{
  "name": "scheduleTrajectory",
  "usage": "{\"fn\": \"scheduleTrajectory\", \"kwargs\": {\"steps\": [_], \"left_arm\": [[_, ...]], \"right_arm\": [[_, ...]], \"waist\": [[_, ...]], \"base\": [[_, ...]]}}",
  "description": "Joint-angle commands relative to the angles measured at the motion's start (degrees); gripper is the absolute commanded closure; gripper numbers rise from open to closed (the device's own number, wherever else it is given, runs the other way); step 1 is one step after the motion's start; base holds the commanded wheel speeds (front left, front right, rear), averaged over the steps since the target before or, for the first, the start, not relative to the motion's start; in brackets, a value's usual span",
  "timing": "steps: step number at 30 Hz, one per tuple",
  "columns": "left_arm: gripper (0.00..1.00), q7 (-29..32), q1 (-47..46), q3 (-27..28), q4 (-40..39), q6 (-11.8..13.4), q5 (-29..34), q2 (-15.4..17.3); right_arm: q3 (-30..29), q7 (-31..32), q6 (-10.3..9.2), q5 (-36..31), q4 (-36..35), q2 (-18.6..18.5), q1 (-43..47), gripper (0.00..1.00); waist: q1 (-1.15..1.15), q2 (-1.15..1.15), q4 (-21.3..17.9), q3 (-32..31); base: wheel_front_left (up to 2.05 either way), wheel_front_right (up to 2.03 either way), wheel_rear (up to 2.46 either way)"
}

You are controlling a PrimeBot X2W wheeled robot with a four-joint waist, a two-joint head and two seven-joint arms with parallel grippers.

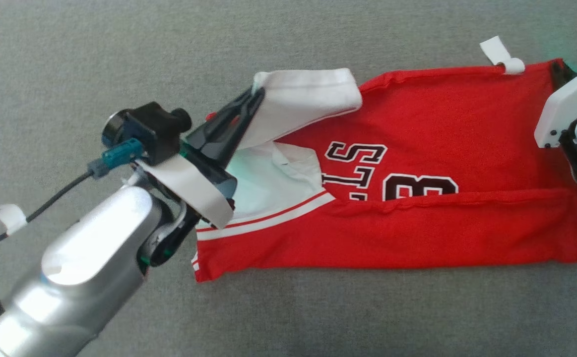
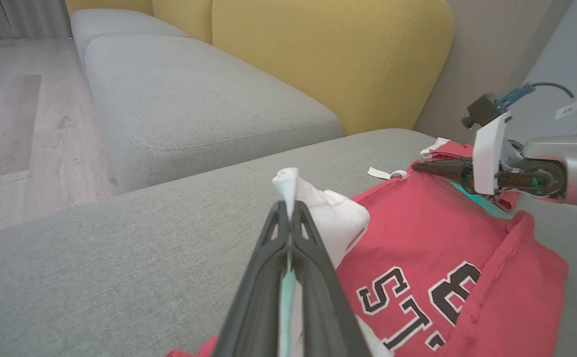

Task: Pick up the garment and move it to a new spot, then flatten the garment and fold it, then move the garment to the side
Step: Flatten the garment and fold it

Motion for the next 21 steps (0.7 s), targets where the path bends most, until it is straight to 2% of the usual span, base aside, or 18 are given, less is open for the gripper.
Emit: {"fn": "scheduleTrajectory", "kwargs": {"steps": [1, 4, 14, 21], "left_arm": [[1.00, -0.25, -2.55, 3.31, -0.44, 0.78, 0.02, 2.02], [1.00, -0.67, -2.75, 4.46, 1.97, 1.72, -0.28, 2.67], [1.00, -1.91, -8.03, 7.70, 9.01, 1.61, -0.31, 4.02], [1.00, -1.89, -17.49, 7.93, 16.61, -0.70, 2.92, 4.36]], "right_arm": [[1.21, -1.98, 0.13, 1.43, -1.49, -0.06, -0.66, 1.00], [2.12, -4.64, 0.13, 3.84, -2.07, 0.16, -1.24, 1.00], [5.49, -10.07, 0.13, 13.32, -6.17, 1.00, -3.28, 1.00], [8.79, -11.35, 0.13, 18.85, -9.07, 0.63, -6.65, 1.00]], "waist": [[-0.01, 0.00, -0.78, -0.80], [-0.01, 0.00, -1.75, -1.65], [-0.01, 0.00, -4.14, -2.16], [-0.01, 0.00, -5.39, 0.40]], "base": [[0.00, 0.00, 0.00], [0.00, 0.00, 0.00], [0.00, 0.00, 0.00], [0.00, 0.00, 0.00]]}}
